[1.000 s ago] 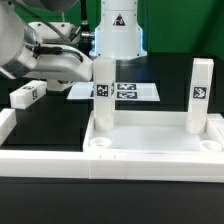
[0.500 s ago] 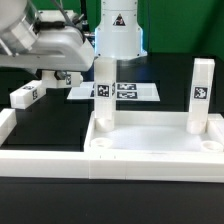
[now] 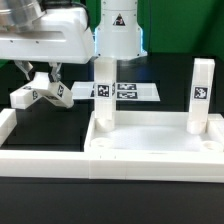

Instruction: Assemble desk

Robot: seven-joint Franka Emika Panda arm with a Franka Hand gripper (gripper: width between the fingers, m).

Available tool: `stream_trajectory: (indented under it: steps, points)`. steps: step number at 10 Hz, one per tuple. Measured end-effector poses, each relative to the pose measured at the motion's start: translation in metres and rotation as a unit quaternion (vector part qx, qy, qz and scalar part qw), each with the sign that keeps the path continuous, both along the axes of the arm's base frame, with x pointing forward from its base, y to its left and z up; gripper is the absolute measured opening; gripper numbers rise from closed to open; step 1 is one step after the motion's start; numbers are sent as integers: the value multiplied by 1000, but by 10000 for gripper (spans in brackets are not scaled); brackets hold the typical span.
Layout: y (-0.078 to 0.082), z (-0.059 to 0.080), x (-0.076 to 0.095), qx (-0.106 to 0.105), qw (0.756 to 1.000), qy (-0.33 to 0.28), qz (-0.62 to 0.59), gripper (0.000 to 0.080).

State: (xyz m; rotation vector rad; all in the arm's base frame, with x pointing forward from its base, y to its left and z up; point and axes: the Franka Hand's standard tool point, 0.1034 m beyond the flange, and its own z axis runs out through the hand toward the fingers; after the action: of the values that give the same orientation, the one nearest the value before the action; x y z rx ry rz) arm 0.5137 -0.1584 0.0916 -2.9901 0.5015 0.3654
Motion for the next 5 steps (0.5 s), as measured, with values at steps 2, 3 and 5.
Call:
stream_trajectory:
  steps: [2, 3, 5]
  points:
    - [6, 18, 11, -19, 998, -55, 3, 288]
    - [11, 29, 14, -15, 998, -61, 6, 288]
    - [14, 38, 17, -7, 998, -57, 10, 288]
